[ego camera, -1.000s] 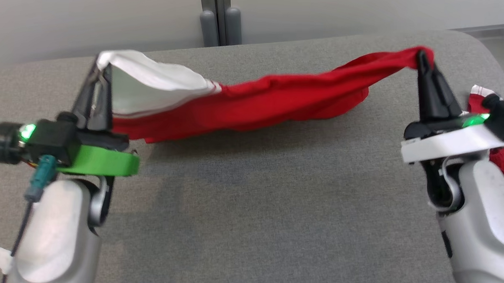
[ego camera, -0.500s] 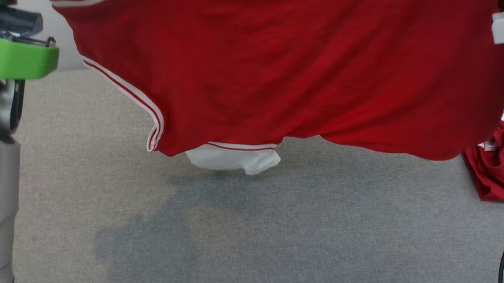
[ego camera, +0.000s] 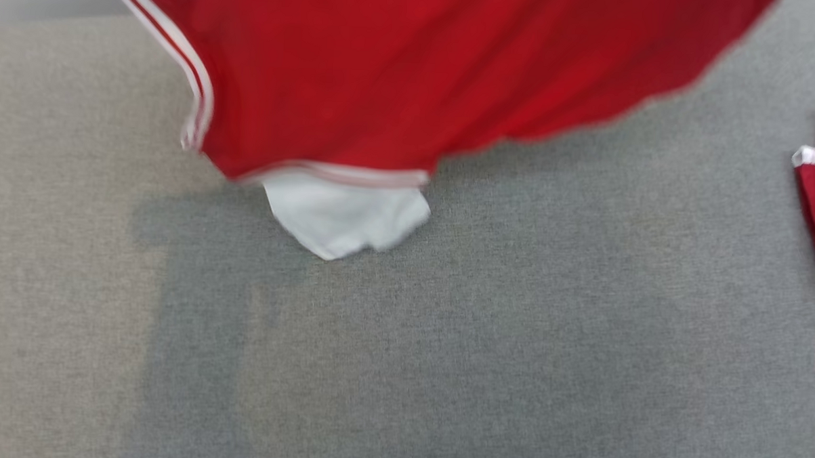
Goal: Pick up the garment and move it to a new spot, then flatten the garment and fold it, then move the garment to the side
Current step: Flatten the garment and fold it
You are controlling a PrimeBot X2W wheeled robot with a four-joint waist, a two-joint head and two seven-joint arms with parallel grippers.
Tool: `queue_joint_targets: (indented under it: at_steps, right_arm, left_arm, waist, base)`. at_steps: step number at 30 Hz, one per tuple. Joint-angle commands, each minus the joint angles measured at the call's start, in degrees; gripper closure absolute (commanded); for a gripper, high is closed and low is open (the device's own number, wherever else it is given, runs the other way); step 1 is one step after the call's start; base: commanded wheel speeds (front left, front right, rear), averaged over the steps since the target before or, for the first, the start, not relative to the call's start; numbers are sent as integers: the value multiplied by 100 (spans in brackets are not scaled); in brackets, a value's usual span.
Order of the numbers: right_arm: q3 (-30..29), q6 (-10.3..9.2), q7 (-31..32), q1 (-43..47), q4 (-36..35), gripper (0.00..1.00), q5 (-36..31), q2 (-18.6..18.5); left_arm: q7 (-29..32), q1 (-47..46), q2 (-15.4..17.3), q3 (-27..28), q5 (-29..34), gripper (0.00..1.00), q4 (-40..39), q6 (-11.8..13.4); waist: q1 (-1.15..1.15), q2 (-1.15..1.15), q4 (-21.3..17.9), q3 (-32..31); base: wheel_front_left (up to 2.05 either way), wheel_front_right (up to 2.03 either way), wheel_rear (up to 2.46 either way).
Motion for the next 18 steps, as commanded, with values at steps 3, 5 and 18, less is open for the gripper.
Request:
queue_joint_targets:
  at_steps: [3,5,18]
  right_arm:
    - [-58,-4,-364,-672,429,100,-335,113]
    - [-119,-4,-524,-970,673,100,-499,183]
    - [5,-5,-718,-437,1324,100,-57,159]
  left_arm:
    - [-162,-738,14,4,198,100,289,224]
    - [-219,-1083,-10,-15,294,100,314,323]
    - [-239,125,-307,224,-10,100,-632,519]
  waist:
    - [0,0,-31,915]
    - [0,0,-9,1041]
    - [0,0,288,1236]
  base:
    - [0,0,0]
    - [0,0,0]
    - [0,0,0]
